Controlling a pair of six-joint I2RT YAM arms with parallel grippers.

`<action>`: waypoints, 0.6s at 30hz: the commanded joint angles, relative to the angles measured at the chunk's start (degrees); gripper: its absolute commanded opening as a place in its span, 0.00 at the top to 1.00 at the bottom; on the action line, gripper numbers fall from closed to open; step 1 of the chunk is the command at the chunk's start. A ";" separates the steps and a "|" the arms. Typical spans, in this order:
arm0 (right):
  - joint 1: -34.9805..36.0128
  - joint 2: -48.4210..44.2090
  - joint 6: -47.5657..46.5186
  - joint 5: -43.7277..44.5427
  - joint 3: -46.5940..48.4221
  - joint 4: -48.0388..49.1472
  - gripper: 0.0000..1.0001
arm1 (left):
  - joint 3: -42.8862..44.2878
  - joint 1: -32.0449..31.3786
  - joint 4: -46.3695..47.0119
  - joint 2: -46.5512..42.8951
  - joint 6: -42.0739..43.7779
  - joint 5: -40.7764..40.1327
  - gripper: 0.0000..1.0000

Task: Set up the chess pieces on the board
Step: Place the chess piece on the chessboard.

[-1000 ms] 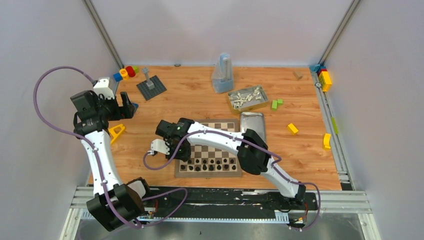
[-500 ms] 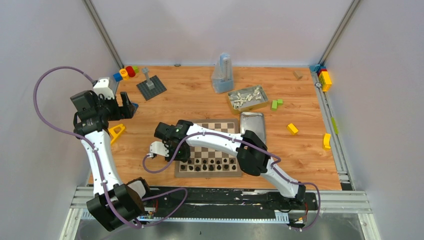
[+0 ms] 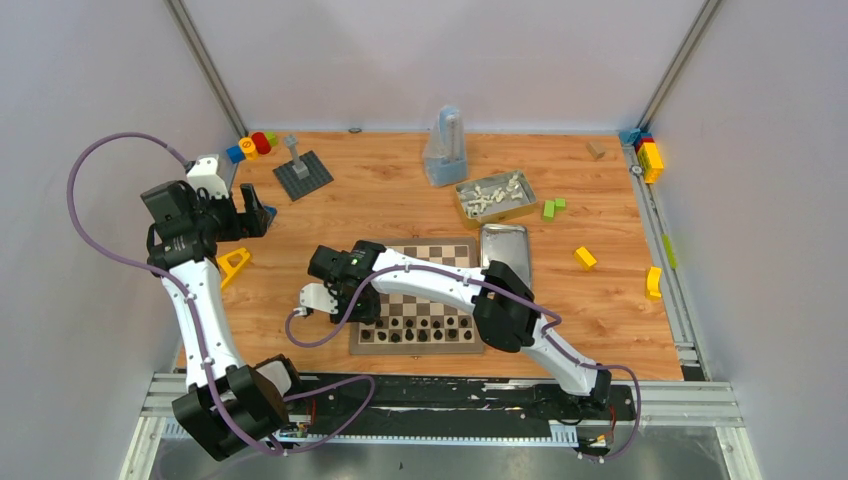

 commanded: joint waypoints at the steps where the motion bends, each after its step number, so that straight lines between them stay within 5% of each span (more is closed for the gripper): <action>1: 0.36 0.68 -0.42 0.86 1.73 0.97 0.79 | -0.06 0.84 1.59 0.41 0.95 0.23 0.00; 18: 0.33 -4.20 0.86 1.58 1.52 1.44 0.67 | -0.41 1.02 1.89 0.78 1.65 -0.58 0.00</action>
